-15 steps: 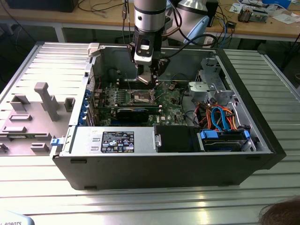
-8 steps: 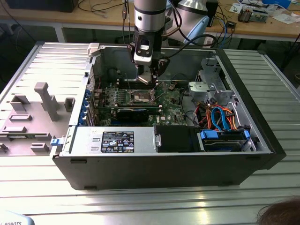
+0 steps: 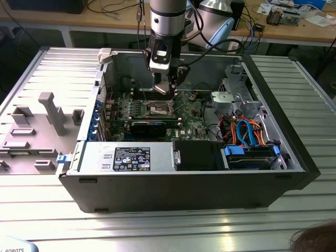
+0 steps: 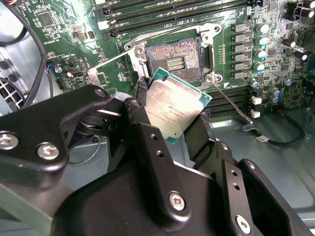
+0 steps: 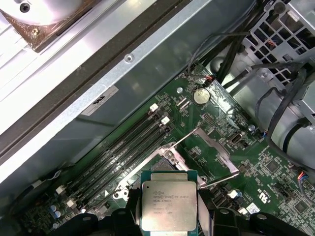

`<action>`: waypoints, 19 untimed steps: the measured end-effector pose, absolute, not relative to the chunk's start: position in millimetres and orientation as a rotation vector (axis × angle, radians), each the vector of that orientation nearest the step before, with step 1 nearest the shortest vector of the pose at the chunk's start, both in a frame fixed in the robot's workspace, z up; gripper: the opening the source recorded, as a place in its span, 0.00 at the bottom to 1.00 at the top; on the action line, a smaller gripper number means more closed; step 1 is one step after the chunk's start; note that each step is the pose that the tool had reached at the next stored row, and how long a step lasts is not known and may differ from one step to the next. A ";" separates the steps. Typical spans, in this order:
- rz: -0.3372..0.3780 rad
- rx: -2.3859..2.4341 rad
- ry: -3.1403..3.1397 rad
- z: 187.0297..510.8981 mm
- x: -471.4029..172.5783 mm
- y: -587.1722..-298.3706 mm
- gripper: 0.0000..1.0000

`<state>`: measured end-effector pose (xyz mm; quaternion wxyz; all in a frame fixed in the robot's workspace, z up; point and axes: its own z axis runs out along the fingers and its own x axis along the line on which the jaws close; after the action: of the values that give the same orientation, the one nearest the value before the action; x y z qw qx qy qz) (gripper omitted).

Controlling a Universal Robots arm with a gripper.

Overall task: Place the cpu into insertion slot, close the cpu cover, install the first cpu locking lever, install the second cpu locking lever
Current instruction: 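Place the cpu into insertion slot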

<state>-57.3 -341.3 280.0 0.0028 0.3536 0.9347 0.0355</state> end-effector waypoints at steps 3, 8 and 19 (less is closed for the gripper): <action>0.111 1.114 2.929 279.7 -57.3 -341.3 0.55; 0.111 1.122 2.926 279.3 -57.3 -341.3 0.55; 0.111 1.139 2.919 278.5 -57.3 -341.3 0.55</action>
<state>-57.3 -341.3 278.5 0.0032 0.3634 0.9309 0.0355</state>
